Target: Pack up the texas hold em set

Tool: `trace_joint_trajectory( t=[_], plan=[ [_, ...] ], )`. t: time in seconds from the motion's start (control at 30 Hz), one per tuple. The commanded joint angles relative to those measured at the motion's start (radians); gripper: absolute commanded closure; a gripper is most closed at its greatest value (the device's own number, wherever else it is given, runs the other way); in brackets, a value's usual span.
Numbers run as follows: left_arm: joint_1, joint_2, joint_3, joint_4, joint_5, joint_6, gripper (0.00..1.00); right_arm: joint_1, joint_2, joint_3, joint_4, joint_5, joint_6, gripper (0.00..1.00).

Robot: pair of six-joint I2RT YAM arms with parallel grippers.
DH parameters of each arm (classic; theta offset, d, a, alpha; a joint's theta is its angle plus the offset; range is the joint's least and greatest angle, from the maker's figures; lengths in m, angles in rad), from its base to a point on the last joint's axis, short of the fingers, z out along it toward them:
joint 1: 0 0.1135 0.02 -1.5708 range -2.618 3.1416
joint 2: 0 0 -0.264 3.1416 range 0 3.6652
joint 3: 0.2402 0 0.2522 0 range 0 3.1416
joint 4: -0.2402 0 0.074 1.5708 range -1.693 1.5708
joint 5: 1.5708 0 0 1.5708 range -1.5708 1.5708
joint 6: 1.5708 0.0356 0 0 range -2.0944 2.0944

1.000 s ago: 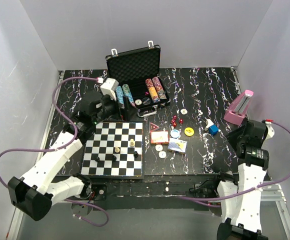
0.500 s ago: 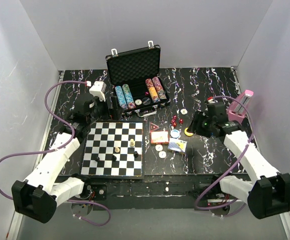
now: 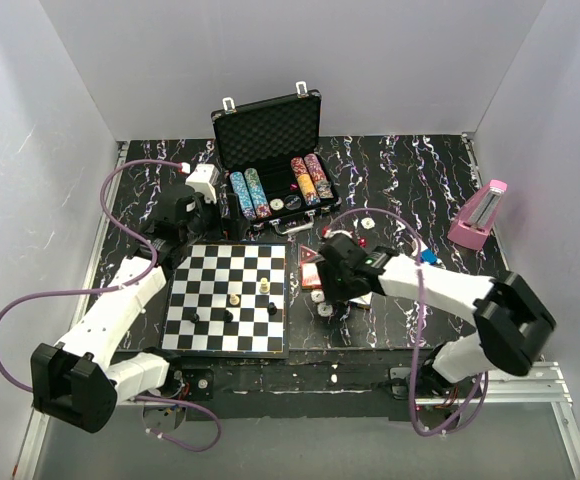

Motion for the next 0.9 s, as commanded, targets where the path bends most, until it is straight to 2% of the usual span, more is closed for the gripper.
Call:
trace_joint_trajectory(
  t=[0.0,0.13,0.37,0.53,0.7,0.87],
  plan=[
    [0.006,0.001,0.0,0.016,0.009,0.014,0.02,0.079,0.123,0.111,0.045,0.067,0.044,0.36],
    [0.006,0.001,0.002,0.013,0.003,0.015,0.02,0.11,0.203,0.148,0.007,0.078,0.058,0.35],
    [0.006,0.007,0.005,0.013,0.009,0.015,0.02,0.122,0.18,0.078,0.037,0.008,0.043,0.32],
    [0.006,0.007,0.002,0.018,0.016,0.011,0.02,0.217,0.18,0.128,-0.05,0.112,0.055,0.32],
    [0.006,0.003,-0.003,0.02,0.019,0.007,0.02,0.225,0.163,0.11,-0.07,0.146,0.116,0.32],
    [0.006,0.0,-0.003,0.023,0.023,0.006,0.02,0.225,0.215,0.119,-0.069,0.127,0.11,0.33]
  ],
)
